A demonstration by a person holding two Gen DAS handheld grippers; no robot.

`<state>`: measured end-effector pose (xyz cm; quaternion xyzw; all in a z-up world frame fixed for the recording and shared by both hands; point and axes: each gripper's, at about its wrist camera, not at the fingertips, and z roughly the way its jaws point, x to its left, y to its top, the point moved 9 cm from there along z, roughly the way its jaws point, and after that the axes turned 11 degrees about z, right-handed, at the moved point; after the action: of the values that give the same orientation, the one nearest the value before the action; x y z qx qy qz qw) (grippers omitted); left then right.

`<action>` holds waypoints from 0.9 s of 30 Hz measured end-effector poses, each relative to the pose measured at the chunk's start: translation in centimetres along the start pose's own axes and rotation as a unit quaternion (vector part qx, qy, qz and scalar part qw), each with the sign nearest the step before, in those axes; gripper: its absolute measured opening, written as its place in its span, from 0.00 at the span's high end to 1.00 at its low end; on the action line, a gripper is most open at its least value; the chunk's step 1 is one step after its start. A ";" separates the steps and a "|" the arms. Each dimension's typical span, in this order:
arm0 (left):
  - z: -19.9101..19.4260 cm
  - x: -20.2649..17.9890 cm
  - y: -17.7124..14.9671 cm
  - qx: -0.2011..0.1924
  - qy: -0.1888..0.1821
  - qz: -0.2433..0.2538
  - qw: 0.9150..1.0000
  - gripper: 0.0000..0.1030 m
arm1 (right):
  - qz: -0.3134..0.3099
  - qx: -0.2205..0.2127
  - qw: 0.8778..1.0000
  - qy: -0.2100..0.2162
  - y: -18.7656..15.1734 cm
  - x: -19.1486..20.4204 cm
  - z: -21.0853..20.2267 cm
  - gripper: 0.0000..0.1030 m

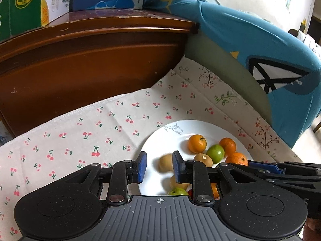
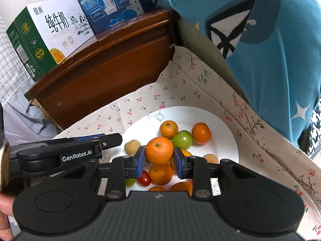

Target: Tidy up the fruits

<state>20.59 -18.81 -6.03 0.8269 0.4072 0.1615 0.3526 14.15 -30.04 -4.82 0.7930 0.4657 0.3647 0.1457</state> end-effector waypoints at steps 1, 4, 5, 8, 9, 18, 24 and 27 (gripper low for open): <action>-0.1 -0.1 0.0 0.000 0.000 0.004 1.000 0.74 | 0.006 -0.001 1.000 -0.005 0.0 -0.2 0.0 0.69; -0.4 -0.4 0.1 0.001 0.006 0.011 1.000 0.73 | 0.019 -0.006 1.000 -0.004 0.5 -0.4 -0.4 0.67; -0.5 -0.4 0.1 0.001 0.007 0.011 1.000 0.69 | 0.021 -0.010 1.000 -0.003 0.6 -0.5 -0.5 0.67; -1.2 -0.3 0.3 -0.003 0.022 0.009 1.000 0.41 | 0.025 -0.018 1.000 -0.004 1.0 -0.6 -0.9 0.66; -1.6 -0.2 0.4 -0.006 0.029 0.010 1.000 0.37 | 0.028 -0.019 0.999 -0.005 1.1 -0.6 -1.0 0.66; -4.4 0.2 0.4 0.003 0.053 0.013 0.998 0.20 | 0.028 -0.033 0.999 -0.023 1.5 -0.4 -2.1 0.53; -6.7 0.3 -0.1 0.007 0.072 0.011 0.997 0.14 | 0.017 -0.041 0.998 -0.033 1.3 0.4 -3.7 0.40; -7.7 0.6 -0.6 0.012 0.083 0.001 0.996 0.11 | 0.009 -0.042 0.998 -0.049 1.2 0.7 -4.6 0.30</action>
<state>16.33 -14.64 -1.08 0.8153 0.4363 0.2250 0.3071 11.84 -30.54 -0.64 0.8072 0.4348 0.3465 0.1984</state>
